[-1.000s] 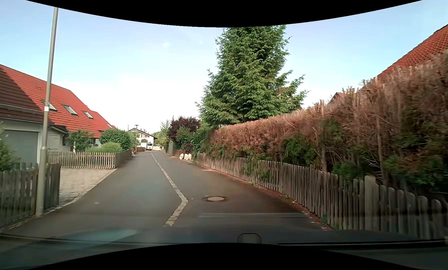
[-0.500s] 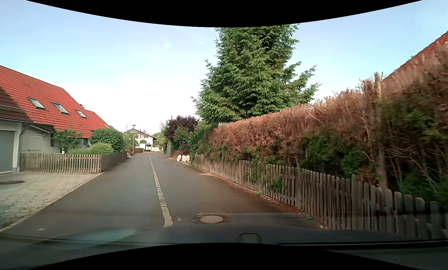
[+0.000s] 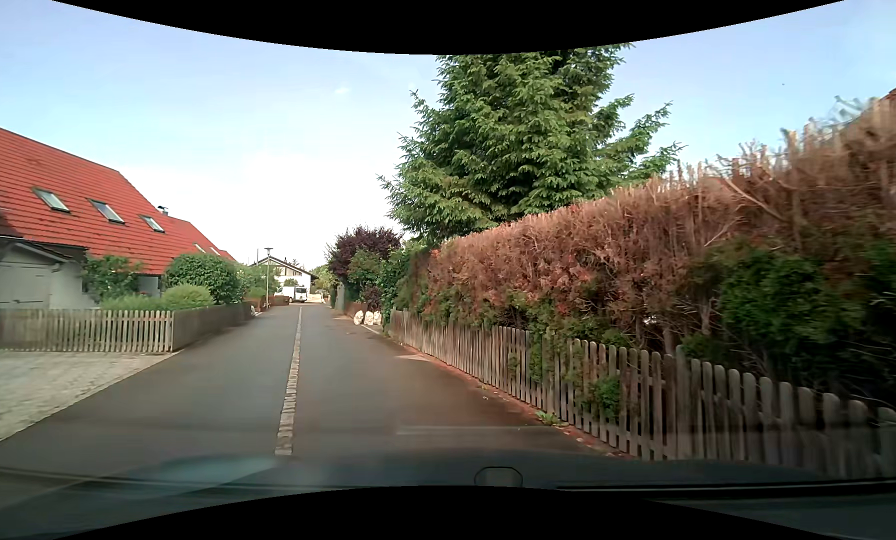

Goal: Follow the waypoints while adhering to traffic rules and regulations

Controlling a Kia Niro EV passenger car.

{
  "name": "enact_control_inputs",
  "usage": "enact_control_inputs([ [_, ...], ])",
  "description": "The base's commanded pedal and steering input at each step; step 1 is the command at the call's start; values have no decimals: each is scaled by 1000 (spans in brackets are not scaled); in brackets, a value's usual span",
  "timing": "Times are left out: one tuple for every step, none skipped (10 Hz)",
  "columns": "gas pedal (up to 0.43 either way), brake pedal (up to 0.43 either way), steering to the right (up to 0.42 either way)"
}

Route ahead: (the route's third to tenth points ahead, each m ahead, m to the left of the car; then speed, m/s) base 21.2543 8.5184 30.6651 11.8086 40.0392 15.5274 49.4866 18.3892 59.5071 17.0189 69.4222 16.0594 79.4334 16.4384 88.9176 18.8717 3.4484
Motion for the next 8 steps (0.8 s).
enact_control_inputs([
  [59,0,-81],
  [59,0,-87],
  [59,0,-93],
  [59,0,-100],
  [59,0,-109],
  [59,0,-124],
  [59,0,-140],
  [59,0,-153],
])
